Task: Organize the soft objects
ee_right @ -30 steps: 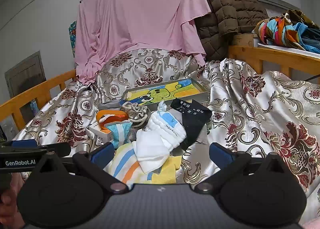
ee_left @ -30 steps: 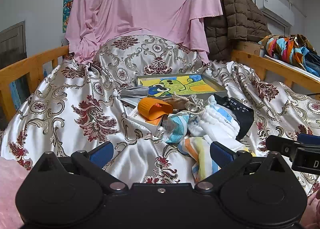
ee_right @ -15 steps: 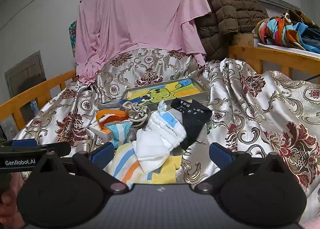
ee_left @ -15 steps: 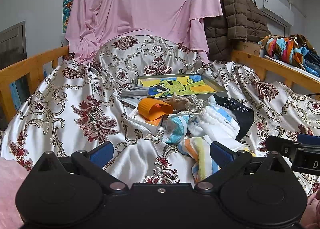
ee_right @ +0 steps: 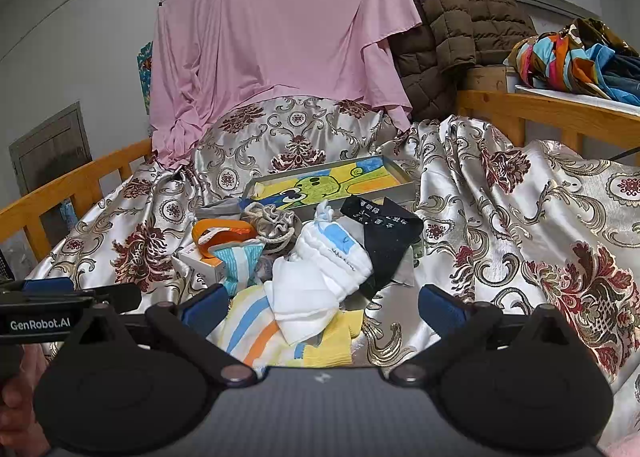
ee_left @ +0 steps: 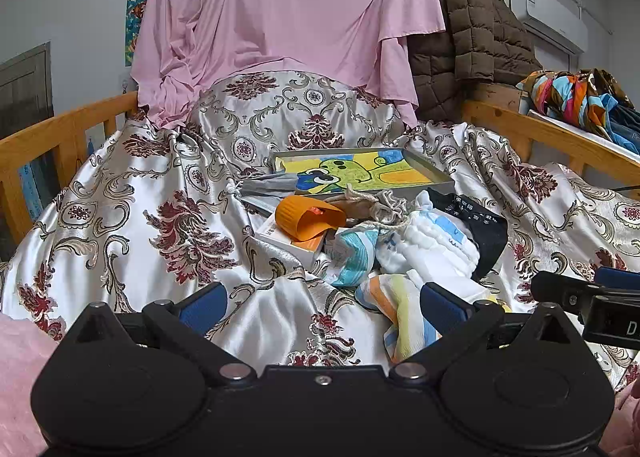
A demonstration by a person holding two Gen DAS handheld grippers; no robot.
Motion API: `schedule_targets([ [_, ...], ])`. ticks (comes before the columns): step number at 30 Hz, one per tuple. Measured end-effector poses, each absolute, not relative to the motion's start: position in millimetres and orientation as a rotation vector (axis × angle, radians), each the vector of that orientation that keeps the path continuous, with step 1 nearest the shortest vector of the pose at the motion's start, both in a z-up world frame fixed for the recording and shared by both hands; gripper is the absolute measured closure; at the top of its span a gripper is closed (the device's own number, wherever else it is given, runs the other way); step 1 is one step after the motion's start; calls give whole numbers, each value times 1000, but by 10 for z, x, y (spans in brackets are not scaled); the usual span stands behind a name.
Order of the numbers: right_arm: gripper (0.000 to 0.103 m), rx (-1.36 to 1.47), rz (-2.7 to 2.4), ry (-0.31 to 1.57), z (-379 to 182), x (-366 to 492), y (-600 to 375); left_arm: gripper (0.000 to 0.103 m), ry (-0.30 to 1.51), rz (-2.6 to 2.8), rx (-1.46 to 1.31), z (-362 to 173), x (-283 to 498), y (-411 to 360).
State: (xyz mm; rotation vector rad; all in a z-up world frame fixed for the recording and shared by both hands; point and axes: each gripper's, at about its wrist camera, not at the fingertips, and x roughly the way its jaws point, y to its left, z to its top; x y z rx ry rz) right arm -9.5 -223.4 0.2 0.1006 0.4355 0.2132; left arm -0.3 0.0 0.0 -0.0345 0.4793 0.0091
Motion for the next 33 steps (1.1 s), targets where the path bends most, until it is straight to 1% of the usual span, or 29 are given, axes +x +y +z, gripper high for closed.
schedule_targets([
  [33,0,105,216,442,5,-84,-2240,1,494,9,-34,2,36,0],
])
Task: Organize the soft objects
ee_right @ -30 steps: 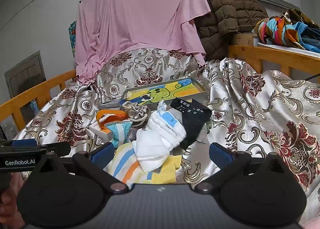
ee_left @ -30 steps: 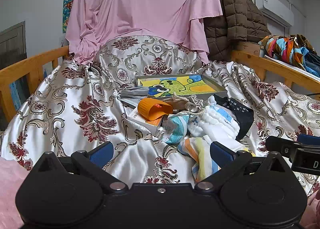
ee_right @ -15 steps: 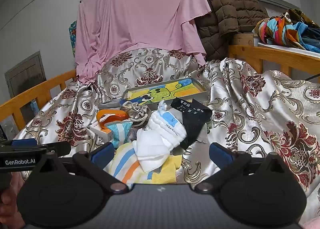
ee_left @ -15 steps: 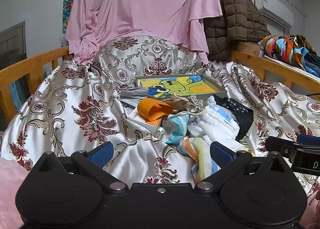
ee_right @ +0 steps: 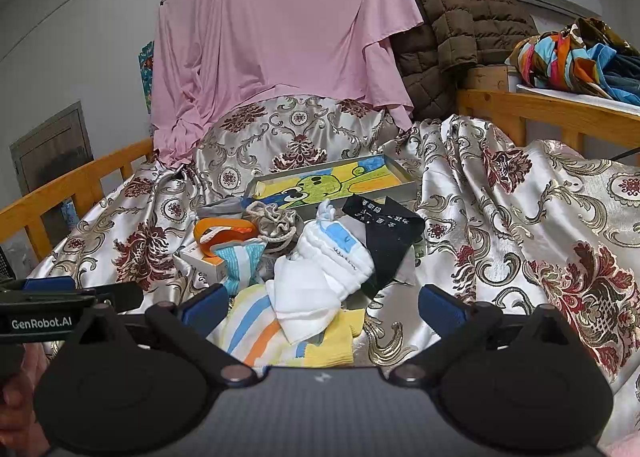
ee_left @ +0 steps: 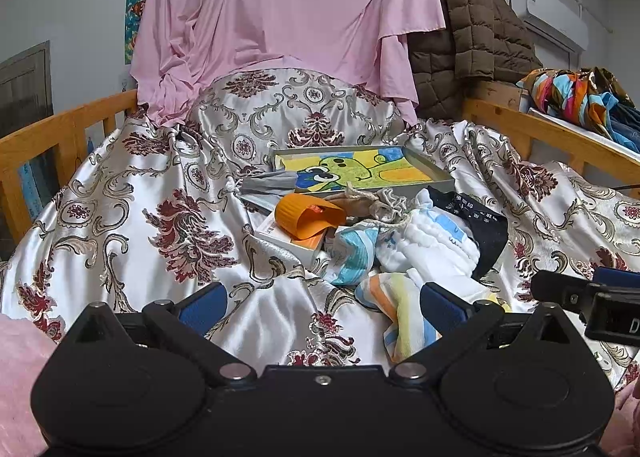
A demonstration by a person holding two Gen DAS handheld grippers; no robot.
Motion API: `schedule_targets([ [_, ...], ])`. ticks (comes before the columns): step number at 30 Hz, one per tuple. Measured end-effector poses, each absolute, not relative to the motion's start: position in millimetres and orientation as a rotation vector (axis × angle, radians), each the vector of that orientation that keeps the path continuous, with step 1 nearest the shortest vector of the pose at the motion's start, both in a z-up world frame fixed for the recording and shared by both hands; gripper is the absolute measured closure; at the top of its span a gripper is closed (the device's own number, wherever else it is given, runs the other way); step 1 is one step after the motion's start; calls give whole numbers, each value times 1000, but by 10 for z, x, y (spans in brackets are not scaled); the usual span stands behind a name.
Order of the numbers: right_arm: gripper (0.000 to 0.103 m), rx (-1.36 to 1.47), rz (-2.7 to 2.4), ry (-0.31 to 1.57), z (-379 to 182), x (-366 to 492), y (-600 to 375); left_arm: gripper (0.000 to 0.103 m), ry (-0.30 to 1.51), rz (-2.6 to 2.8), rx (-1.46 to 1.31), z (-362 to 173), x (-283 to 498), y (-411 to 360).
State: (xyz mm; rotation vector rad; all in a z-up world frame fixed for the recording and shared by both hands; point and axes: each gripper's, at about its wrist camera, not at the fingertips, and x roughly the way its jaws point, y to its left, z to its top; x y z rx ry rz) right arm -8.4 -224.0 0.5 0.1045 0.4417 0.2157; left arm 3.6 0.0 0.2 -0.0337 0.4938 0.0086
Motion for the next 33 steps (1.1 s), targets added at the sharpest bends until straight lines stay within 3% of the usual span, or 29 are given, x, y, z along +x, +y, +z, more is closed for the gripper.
schedule_targets([
  [11,0,72,252,523,46,299,-2346,1,622,-237,18,-97,508,-105],
  [22,4,36,491,654,-202,1086,-2229,4,807,-485,32,-575,1159,-363],
  [27,9,99,551,742,-403,1397,-2163,15,876,-522,-31,-693,1256,-354],
  [32,23,99,583,793,-530,1480,-2109,33,889,-526,-44,-713,1298,-375],
  [33,27,89,581,799,-545,1484,-2093,41,889,-523,-44,-712,1300,-373],
])
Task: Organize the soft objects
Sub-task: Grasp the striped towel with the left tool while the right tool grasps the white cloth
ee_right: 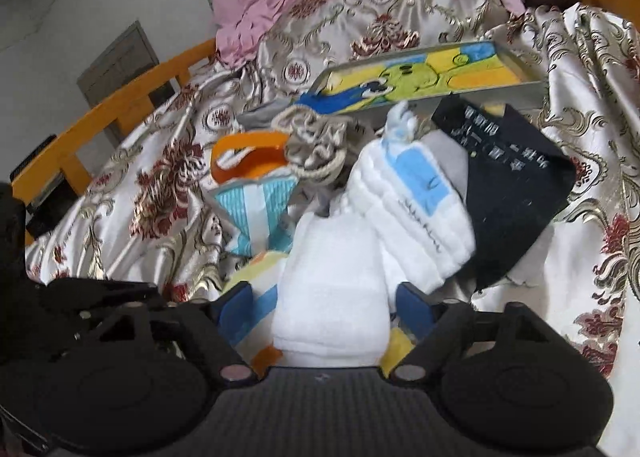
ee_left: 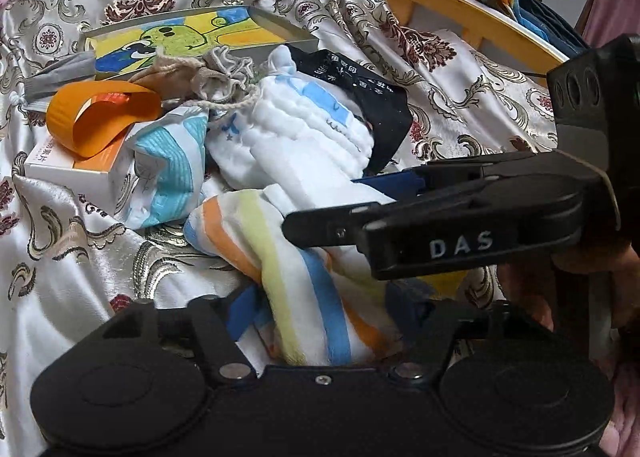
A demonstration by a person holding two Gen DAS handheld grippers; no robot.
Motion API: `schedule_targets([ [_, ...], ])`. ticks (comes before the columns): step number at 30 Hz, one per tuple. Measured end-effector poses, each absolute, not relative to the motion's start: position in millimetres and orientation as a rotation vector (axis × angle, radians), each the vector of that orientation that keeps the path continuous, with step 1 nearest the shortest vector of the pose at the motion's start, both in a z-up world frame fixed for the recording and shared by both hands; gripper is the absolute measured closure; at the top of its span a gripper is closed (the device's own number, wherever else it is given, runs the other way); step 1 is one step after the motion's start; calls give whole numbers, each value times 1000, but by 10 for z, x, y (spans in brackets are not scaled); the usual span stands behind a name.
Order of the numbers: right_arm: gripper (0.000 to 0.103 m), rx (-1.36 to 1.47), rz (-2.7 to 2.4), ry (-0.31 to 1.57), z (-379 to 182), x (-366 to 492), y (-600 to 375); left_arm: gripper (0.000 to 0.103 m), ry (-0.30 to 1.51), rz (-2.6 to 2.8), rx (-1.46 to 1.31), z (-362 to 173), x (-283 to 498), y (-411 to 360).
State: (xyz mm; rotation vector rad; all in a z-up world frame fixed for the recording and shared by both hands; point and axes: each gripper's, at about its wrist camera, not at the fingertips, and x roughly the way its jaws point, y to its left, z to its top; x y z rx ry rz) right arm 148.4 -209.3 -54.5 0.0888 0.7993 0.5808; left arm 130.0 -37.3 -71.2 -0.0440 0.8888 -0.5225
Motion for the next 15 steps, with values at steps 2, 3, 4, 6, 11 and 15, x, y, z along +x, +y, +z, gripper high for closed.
schedule_targets([
  [2,33,69,575,805,-567,1478,-2066,52,891,-504,-52,-709,1316,-348],
  [3,39,57,568,805,-574,1478,-2049,61,891,-496,-57,-710,1324,-333],
  [4,42,47,562,802,-577,1473,-2039,66,892,-489,-64,-709,1331,-319],
  [6,49,28,548,796,-580,1466,-2027,71,899,-483,-81,-710,1349,-295],
  [11,65,-22,546,796,-592,1439,-1966,84,894,-501,-69,-715,1331,-310],
  [15,73,-74,550,784,-591,1387,-1904,88,879,-500,-81,-704,1314,-291],
])
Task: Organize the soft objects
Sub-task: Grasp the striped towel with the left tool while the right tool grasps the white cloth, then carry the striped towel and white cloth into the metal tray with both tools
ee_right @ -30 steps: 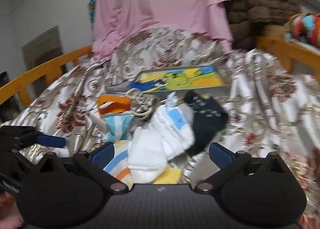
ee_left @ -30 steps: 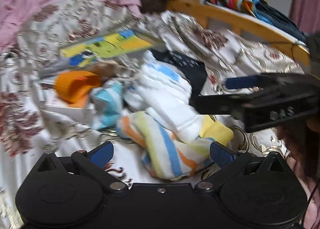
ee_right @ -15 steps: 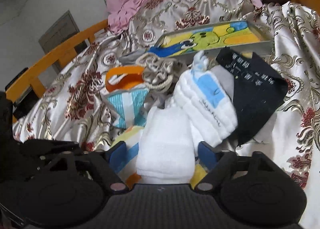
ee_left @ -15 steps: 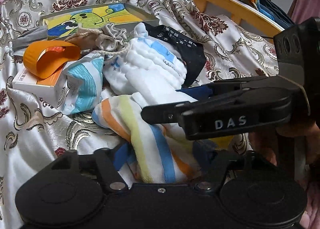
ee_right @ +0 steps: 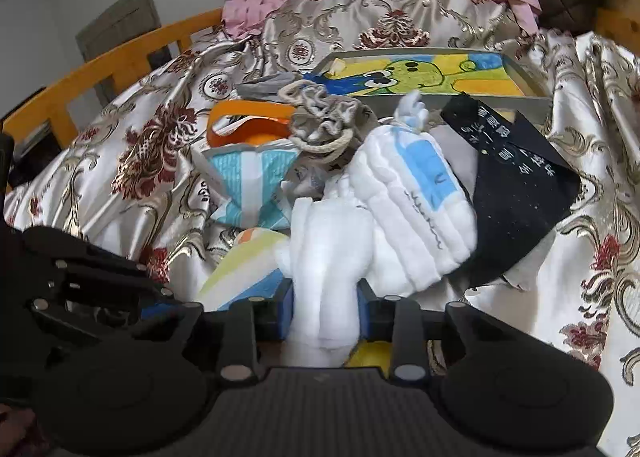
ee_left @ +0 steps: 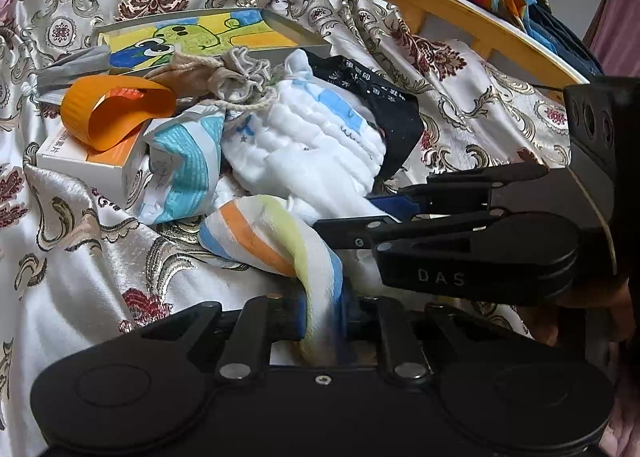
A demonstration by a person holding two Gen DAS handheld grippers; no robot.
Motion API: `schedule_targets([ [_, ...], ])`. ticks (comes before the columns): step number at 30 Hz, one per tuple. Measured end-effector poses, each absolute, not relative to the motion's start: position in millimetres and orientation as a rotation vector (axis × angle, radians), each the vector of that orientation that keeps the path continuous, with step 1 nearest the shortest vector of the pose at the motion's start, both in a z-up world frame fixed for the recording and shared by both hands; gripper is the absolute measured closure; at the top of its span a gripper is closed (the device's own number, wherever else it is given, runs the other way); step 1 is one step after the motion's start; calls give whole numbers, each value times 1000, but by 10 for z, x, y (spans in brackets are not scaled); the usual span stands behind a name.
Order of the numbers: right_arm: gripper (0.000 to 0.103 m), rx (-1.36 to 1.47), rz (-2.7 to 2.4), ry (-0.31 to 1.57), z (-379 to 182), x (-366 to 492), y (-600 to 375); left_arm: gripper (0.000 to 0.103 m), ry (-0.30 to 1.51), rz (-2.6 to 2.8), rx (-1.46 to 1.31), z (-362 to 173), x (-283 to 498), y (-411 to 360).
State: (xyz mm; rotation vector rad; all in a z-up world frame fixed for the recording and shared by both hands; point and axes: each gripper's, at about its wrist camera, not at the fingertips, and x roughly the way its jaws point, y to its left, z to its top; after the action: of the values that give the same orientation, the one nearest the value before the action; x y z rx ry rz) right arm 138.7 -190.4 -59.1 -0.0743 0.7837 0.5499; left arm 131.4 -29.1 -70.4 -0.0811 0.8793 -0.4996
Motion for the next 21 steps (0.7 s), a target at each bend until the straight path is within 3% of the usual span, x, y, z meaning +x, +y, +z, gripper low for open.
schedule_targets([
  [6,86,-108,536,746,-558,1322,-1901,92,817,-499,-98,-613,1237,-253],
  [21,88,-29,538,429,69,933,-2149,92,497,-464,-45,107,825,-53],
])
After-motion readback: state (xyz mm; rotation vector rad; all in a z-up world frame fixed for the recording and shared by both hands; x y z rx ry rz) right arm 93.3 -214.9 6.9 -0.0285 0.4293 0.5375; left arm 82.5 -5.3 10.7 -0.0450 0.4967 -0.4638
